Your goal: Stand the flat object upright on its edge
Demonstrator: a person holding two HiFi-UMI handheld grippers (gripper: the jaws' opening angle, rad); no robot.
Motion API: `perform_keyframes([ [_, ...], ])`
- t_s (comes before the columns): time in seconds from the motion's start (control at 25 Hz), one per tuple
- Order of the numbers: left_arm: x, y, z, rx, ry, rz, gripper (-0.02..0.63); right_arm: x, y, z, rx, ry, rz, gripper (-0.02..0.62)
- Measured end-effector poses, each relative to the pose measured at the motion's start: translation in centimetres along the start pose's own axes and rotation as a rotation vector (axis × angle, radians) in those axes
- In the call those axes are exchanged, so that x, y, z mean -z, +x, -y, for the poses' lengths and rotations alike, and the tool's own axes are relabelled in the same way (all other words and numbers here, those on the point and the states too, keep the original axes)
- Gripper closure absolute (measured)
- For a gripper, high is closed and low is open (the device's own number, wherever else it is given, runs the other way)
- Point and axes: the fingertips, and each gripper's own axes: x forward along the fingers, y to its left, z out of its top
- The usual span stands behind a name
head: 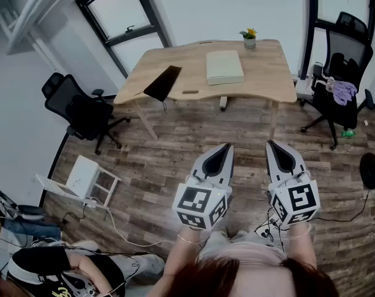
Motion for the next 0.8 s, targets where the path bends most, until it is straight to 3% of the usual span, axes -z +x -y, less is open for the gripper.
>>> perform_keyframes([
  [0.32, 0.8, 1.5, 2.5, -0.009, -0.024, -0.02, 0.595, 1.0, -1.4, 2.4, -0.005, 0.033, 0.003, 0.597],
  [0.8, 1.1, 5.4, 1.8, -0.008, -0.027, -0.037, 0.595, 2.2, 1.0, 5.3, -0.007, 0.052, -0.012, 0.597],
])
